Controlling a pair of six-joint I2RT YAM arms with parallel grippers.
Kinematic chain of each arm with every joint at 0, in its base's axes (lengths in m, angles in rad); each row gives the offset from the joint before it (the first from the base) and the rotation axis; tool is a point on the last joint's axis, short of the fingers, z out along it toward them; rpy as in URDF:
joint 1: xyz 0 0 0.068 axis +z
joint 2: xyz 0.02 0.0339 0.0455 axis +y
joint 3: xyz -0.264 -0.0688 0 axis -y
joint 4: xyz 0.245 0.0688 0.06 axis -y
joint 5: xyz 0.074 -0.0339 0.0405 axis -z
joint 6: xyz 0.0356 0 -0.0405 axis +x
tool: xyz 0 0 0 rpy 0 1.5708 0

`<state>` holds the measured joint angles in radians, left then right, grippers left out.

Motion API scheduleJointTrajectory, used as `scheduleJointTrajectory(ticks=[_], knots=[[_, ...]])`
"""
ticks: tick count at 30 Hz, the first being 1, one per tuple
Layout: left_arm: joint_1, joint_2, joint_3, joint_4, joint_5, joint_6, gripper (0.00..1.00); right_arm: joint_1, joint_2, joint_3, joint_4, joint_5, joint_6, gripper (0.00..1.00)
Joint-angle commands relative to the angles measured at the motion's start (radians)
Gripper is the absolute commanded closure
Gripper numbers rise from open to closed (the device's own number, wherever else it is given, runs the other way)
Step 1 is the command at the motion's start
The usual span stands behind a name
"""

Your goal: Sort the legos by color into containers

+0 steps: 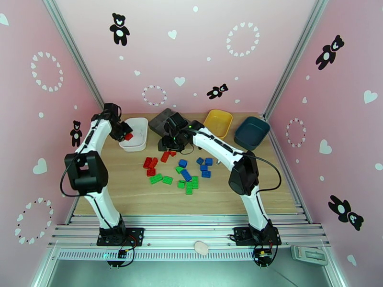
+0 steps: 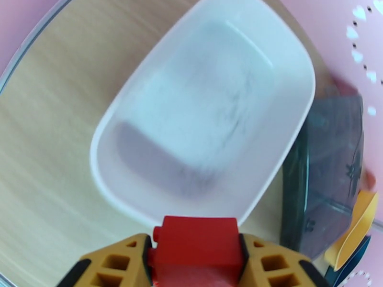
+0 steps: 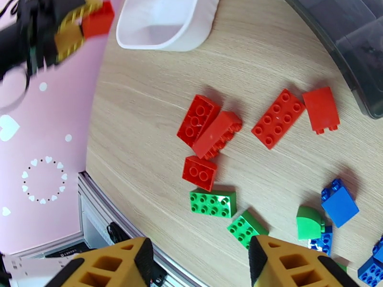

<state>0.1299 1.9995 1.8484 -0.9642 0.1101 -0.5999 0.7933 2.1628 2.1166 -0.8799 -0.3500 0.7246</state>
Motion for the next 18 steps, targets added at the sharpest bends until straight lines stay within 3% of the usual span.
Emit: scheduleJointTrajectory(ticks=[1,8,13,18], knots=[[0.003,0.053,0.079,-0.052,0.024,-0.001,0.47,0.002,-0.003,0.030,-0.063,0.038,-0.031,0.41],[-0.011,-0.016,0.012,-0.034,0.012,0.025,0.36,0.001,-0.030,-0.014,-0.079,0.087,-0.045,0.38],[-0.044,-0.104,-0.091,-0.031,0.008,0.059,0.37,0.000,-0.050,-0.052,-0.082,0.110,-0.052,0.38],[-0.143,-0.208,-0.218,-0.015,-0.014,0.112,0.37,-0.006,-0.074,-0.092,-0.088,0.135,-0.049,0.38]])
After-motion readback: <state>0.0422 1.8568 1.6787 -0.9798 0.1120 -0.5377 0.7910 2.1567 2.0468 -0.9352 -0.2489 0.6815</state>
